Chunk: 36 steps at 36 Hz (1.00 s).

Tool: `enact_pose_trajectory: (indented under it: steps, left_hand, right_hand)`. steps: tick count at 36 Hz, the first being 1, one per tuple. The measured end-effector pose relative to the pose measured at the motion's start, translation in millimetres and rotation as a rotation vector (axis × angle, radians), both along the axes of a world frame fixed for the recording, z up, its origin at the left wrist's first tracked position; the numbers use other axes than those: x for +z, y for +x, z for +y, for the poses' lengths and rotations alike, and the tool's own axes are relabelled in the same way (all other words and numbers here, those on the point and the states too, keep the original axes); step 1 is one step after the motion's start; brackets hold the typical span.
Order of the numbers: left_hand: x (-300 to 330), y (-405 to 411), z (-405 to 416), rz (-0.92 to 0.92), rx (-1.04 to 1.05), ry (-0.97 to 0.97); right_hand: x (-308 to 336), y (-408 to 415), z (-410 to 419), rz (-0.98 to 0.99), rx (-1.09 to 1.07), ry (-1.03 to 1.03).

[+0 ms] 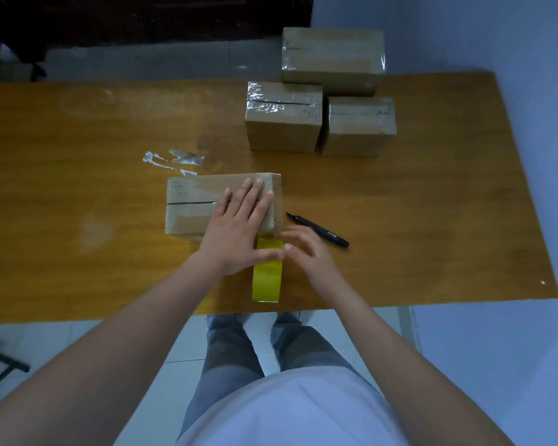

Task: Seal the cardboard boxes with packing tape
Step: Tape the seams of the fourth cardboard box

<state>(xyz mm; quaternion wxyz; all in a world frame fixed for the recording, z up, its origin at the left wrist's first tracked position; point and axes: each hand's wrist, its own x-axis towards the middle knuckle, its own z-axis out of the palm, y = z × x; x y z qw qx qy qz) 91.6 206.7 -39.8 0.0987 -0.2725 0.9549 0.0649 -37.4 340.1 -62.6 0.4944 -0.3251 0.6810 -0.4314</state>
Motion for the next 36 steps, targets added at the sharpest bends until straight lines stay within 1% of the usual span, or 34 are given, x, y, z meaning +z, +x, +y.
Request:
enact_pose_trajectory:
  steps: [2,4,8,12,15,17,20,23,26,31,33,36]
  left_hand:
    - [0,0,-1,-0.001,-0.005,-0.002]
    - [0,0,-2,-0.001,-0.009,-0.006]
    - [-2,1,-3,0.001,-0.009,0.0]
    - [-3,2,-2,0.03,-0.006,0.017]
    - [-3,3,-5,0.067,-0.008,0.05]
    - [-3,4,-6,0.09,-0.004,0.067]
    - [-3,3,-3,0.123,0.024,0.079]
    - [-4,3,-2,0.132,0.03,0.074]
    - [-3,2,-3,0.153,0.046,0.071]
    - [-2,2,-2,0.115,0.042,0.06]
    - [-4,3,-3,0.121,0.026,0.022]
    - [-2,1,-3,0.121,0.037,0.029]
  right_hand:
    - [0,5,-4,-0.1,0.033,0.021]
    - [-1,5,-7,-0.159,0.011,0.037]
    - [2,0,-10,-0.211,-0.032,0.068]
    - [7,2,-14,-0.153,-0.005,0.066]
    - [6,10,-19,-0.094,-0.043,0.065]
    - [6,17,-23,-0.073,-0.089,0.107]
    - [3,26,-27,-0.065,-0.172,0.157]
    - [7,28,-25,-0.067,-0.2,0.192]
    - [12,27,-18,-0.07,-0.247,0.175]
    - [12,27,-7,-0.102,-0.33,0.16]
    - [15,26,-8,-0.107,-0.319,0.14]
    - [20,26,-10,-0.053,-0.244,0.126]
